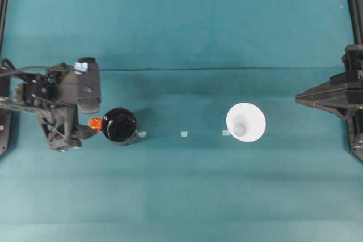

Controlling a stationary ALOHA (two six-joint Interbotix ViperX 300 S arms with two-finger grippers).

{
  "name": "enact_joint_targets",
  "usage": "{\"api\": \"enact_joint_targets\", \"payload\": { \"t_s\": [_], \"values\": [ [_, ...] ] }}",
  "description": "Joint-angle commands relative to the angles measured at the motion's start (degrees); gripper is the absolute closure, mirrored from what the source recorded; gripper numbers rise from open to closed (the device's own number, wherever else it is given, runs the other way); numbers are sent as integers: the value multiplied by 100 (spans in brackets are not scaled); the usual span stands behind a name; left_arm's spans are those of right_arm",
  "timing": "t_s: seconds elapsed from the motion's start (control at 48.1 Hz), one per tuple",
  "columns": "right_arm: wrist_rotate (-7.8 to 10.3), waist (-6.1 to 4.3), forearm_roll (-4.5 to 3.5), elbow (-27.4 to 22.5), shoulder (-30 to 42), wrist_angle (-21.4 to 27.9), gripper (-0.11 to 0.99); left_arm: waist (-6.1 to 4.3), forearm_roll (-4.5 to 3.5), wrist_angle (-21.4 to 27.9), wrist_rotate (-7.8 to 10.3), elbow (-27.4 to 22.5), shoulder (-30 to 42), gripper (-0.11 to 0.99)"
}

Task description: Put the paper cup into the moved red handle cup holder.

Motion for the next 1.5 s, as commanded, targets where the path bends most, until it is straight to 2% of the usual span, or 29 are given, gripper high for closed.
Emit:
{"api": "enact_joint_targets", "payload": {
  "t_s": [0.0, 0.374, 0.561, 1.476],
  "values": [
    [62, -9, 0, -158, 44, -35, 98, -9, 18, -97, 0, -35, 149, -11],
    [62, -9, 0, -158, 44, -35, 98, -9, 18, -123, 26, 123, 378, -11],
    [62, -9, 0, -158, 44, -35, 98, 0, 9, -466, -18, 308, 501, -11],
    [62, -9, 0, -149, 44, -9, 98, 35, 18, -712, -9, 281, 686, -11]
  ]
}}
